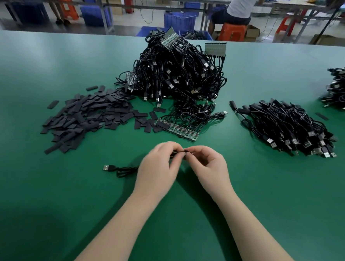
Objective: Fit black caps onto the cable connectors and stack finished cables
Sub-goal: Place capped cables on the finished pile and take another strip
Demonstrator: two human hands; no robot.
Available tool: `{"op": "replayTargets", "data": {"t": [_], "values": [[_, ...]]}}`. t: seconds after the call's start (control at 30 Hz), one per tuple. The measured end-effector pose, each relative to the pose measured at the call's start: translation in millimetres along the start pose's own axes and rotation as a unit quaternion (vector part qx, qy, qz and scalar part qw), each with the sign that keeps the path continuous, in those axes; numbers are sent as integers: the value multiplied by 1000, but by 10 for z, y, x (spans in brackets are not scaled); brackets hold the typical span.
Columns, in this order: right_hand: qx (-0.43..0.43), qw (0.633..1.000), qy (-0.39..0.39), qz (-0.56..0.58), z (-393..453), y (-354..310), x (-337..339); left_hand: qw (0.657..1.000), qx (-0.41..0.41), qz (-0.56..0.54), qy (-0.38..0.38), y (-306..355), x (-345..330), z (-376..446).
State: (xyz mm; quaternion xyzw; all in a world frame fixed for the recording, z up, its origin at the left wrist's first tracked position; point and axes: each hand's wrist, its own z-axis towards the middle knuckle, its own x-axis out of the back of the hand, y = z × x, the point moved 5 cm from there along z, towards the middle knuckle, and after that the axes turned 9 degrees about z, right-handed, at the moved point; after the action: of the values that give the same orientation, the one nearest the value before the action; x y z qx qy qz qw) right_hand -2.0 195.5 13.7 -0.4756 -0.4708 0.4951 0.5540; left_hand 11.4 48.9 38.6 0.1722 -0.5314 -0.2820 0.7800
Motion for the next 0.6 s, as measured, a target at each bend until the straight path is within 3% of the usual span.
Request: {"op": "replayTargets", "data": {"t": [0.13,0.4,0.6], "values": [[10,1000,-11,-4,-6,-19,-7,997,9,-60,-57,-80,-104,-17],[24,998,-38,53,-52,-70,-43,996,22,-69,-46,-118,-62,0],[66,997,-14,46,-37,-115,4,997,8,-63,-48,-96,-70,-6]]}}
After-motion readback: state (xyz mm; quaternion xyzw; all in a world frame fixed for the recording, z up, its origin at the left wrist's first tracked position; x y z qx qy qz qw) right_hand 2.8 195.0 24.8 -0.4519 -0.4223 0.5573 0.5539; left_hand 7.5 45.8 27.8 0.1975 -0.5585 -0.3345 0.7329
